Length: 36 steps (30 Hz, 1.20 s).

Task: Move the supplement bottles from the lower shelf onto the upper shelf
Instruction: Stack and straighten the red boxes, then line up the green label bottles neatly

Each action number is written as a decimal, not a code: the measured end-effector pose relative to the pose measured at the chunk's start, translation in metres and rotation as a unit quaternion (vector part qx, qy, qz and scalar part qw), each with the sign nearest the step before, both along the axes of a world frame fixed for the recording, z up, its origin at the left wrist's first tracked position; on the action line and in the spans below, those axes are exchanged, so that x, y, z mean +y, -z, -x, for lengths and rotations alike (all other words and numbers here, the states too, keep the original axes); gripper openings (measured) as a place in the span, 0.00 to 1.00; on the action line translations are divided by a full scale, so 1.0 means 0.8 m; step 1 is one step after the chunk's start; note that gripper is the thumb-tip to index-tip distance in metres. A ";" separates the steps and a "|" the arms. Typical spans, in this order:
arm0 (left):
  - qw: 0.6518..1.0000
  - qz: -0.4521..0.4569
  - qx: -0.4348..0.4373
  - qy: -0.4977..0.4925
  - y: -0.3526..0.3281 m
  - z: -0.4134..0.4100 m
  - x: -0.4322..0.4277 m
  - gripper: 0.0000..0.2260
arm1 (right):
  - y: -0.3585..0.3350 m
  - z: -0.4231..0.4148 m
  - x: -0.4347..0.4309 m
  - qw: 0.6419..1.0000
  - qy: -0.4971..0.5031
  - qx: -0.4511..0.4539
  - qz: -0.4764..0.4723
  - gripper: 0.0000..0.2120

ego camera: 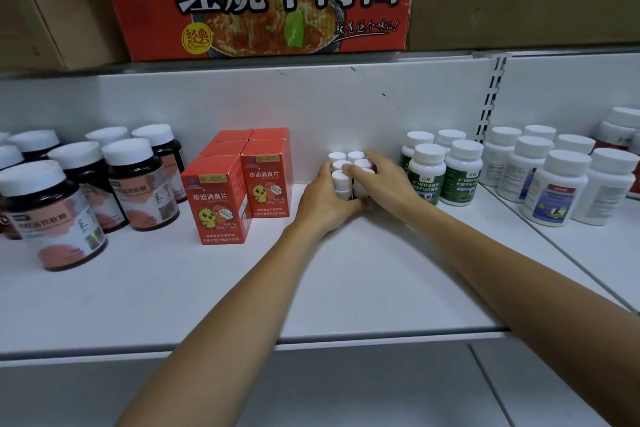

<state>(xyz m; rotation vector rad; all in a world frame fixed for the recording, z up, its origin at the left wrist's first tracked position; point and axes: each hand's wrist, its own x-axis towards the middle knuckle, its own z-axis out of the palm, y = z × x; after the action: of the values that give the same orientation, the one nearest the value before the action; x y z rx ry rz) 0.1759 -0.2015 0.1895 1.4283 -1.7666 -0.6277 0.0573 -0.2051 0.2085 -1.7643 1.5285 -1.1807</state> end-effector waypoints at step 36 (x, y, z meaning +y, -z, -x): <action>0.989 0.101 -0.074 0.082 -0.011 0.104 0.071 0.39 | -0.013 0.166 0.046 0.992 0.086 0.042 0.088 0.40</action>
<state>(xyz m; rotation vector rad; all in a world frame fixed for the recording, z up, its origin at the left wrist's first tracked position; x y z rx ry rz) 0.0924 -0.1446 0.1984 1.2258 -2.0180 -0.4197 -0.0755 -0.1683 0.2187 -1.8450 1.7002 -1.3779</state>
